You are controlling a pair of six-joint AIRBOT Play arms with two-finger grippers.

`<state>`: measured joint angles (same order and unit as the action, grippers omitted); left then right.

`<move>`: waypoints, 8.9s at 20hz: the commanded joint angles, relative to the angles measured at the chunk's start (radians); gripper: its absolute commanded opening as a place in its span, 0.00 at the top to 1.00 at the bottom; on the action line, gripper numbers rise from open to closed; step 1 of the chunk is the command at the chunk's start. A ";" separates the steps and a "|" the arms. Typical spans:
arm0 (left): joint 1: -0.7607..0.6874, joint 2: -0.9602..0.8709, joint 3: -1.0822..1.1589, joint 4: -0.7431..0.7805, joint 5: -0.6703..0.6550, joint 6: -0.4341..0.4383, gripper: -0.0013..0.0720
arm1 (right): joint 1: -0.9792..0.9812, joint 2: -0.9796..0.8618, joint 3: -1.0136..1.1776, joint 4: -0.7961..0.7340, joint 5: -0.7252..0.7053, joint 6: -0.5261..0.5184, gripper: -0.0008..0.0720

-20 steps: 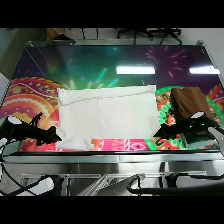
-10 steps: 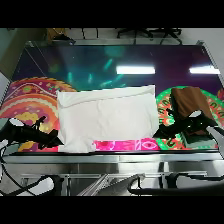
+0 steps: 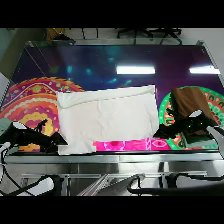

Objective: Fold the shirts.

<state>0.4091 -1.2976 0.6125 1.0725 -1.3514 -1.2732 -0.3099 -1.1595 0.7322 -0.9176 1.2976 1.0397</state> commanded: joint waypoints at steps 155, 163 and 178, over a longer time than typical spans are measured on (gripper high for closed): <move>-0.327 0.288 0.909 -0.489 -0.063 0.148 0.96 | 0.114 -0.279 1.149 0.631 -0.055 0.140 0.96; -0.328 0.288 0.909 -0.489 -0.064 0.145 0.96 | -0.358 -0.094 1.149 0.597 -0.160 0.309 0.96; -0.327 0.280 0.909 -0.489 -0.103 0.139 0.96 | -0.442 -0.124 1.145 0.799 -0.257 0.224 0.96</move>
<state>0.0811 -1.0130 1.5215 0.5835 -1.4544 -1.1355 -0.7891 -1.2510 1.8774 -0.3431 1.2026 1.4021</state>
